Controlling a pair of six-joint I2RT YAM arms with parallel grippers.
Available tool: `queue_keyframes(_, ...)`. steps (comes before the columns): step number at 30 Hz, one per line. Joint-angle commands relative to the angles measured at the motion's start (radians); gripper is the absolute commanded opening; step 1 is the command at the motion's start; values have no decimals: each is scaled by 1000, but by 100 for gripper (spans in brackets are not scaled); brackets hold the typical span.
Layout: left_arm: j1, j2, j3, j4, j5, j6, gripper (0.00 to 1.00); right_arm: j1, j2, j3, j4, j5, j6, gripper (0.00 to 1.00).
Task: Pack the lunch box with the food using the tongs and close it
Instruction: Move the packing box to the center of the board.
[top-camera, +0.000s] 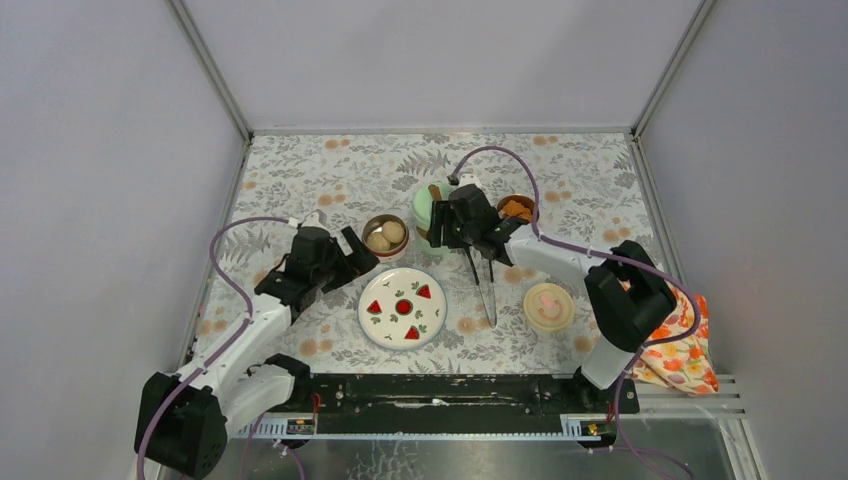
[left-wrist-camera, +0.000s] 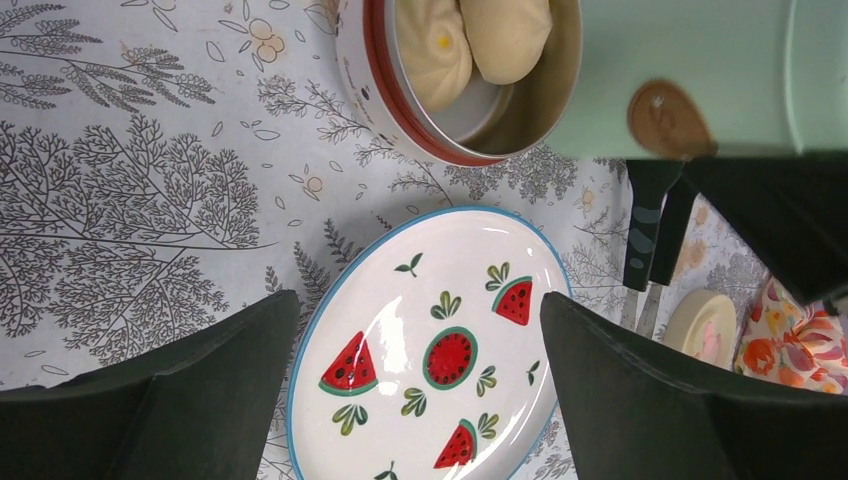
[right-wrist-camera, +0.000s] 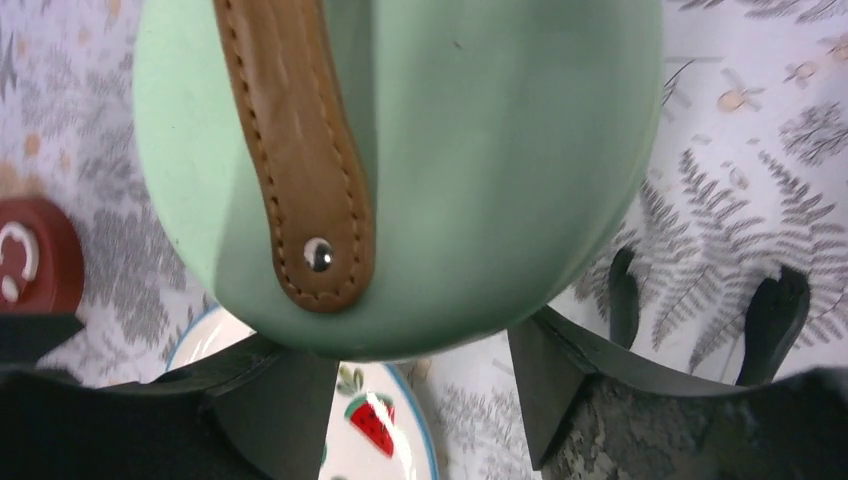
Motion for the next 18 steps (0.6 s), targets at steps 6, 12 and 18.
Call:
queue_keyframes(6,6,35,-13,87,-17,1,99,-118,96,116,162,102,10,66)
queue_keyframes(12,6,49,-3,90,-17,12,98,-142,21,108,51,15,-64,71)
queue_keyframes(18,23,89,34,107,-65,15,98,-153,-201,-43,-140,17,-95,79)
